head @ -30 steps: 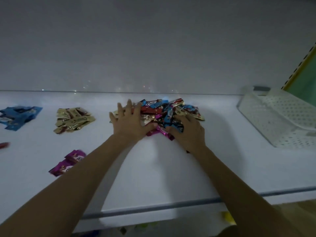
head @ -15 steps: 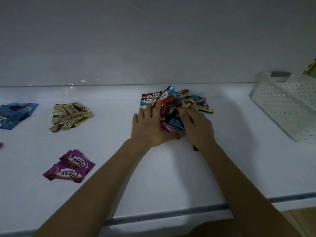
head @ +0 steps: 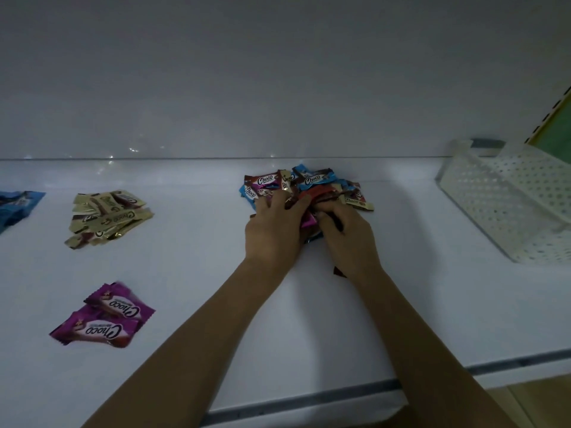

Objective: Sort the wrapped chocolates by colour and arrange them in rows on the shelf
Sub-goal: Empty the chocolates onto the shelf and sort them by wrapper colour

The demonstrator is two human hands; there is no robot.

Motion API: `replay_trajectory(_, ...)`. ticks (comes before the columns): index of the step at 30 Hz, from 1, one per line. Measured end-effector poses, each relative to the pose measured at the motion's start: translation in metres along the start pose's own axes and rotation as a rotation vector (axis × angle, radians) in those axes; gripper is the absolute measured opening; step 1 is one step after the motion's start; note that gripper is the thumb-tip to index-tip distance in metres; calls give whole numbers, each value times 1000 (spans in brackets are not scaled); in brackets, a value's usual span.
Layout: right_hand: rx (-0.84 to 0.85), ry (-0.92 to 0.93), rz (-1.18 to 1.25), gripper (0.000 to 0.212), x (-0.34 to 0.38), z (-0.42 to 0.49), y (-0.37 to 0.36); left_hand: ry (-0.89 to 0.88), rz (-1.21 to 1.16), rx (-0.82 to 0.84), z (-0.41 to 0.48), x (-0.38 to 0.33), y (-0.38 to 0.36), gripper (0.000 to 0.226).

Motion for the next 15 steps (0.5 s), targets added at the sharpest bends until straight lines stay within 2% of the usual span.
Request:
replay_trajectory(3, -25, 9, 29, 24, 2, -1, 1, 4, -77, -59, -4, 1, 2, 52)
replay_trajectory(7, -80, -26, 96, 25, 3, -1, 6, 49, -259, -222, -9, 10, 11, 36)
replay_trajectory(11, -94, -41, 76, 29, -3, 0, 6, 181, -596, -320, -12, 31, 14, 24)
replay_trajectory(15, -78, 66, -50, 40, 4, -1, 3, 338, -968, -263, -9, 47, 0, 21)
Point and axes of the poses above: each hand's wrist, its own z-axis towards the middle knuckle, its own y-axis out of the back of the hand, x = y × z, the point moved 8 cm from there along z, towards the middle knuckle, and after that the axes turned 14 degrees about z, right-handed, at the moved point
